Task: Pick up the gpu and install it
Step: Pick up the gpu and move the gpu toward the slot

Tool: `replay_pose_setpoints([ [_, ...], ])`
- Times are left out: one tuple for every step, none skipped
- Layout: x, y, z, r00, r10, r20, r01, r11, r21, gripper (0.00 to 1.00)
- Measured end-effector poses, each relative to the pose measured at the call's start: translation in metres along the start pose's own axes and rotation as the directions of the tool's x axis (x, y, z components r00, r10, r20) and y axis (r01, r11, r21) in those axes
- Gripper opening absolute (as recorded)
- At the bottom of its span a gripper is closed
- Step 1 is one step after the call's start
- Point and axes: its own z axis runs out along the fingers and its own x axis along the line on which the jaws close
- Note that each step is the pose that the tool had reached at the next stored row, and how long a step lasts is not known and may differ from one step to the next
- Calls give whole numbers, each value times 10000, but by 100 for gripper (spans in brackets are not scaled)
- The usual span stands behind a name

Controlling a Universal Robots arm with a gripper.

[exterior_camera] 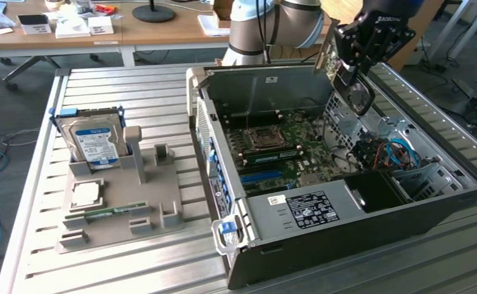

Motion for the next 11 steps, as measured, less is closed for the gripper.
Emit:
replay_pose_setpoints([
  [-22, 1, 0, 10000, -1, -1, 1, 10000, 1, 27],
  [-43, 2, 1, 10000, -2, -1, 2, 10000, 1, 27],
  [-64, 3, 2, 10000, -2, 0, 2, 10000, 0, 27],
  [-84, 4, 3, 10000, -1, -1, 1, 10000, 0, 27],
  [-104, 5, 4, 10000, 1, -1, -1, 10000, 0, 27],
  [-121, 6, 4, 10000, 1, 0, -1, 10000, 1, 27],
  [-137, 6, 5, 10000, 1, 0, -1, 10000, 0, 27],
  [-145, 7, 5, 10000, 2, 0, -2, 10000, 1, 27],
  [-147, 7, 5, 10000, 3, -1, -3, 10000, 1, 27],
  [-147, 7, 5, 10000, 3, -1, -3, 10000, 1, 27],
  [-147, 7, 5, 10000, 3, 0, -3, 10000, 1, 27],
])
